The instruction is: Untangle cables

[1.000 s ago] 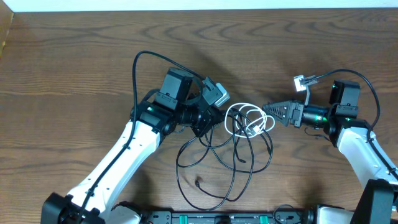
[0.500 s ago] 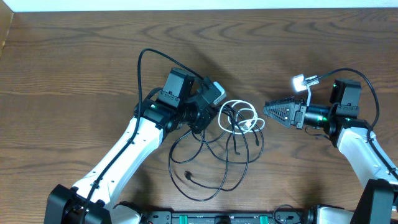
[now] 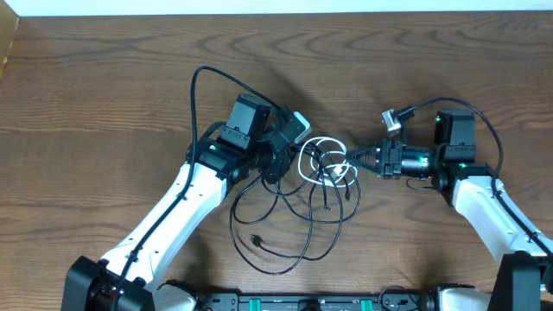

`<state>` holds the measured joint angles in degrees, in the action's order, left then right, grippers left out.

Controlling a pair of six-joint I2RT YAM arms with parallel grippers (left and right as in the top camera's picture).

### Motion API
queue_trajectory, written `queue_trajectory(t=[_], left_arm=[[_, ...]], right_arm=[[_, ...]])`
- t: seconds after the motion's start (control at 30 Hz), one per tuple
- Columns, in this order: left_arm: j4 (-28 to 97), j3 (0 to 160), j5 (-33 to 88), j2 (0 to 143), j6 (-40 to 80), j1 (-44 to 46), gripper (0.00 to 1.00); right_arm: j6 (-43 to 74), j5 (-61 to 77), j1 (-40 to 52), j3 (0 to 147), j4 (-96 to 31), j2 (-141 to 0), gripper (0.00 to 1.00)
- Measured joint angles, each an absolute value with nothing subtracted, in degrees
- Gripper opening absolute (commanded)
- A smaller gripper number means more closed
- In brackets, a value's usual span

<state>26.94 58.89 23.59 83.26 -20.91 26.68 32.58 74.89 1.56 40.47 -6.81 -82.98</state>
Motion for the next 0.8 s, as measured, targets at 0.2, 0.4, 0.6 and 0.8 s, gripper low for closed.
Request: queue_trajectory(t=[0.2,0.4,0.6,0.8], left_arm=[[26.9,58.9,23.6,83.3,-21.0,26.7,0.07],[25.9,58.9,24.3,83.3,-21.0,26.7,0.07],[24.7,58.9,26.3,83.3,-21.0,26.5,0.07],[26.0,58.9,27.2,83.3,-21.0,26.6,0.08]], right_arm=[[37.7,74.5,1.8,40.5,-6.9,-83.0,0.27],[39.3,73.5,2.5,40.5,-6.9,-83.0,0.08],[35.0,64.8,6.9,40.6,-9.5,-83.0,0.02],[29.9,30.6,7.7,40.8,-19.8,-83.0,0.01]])
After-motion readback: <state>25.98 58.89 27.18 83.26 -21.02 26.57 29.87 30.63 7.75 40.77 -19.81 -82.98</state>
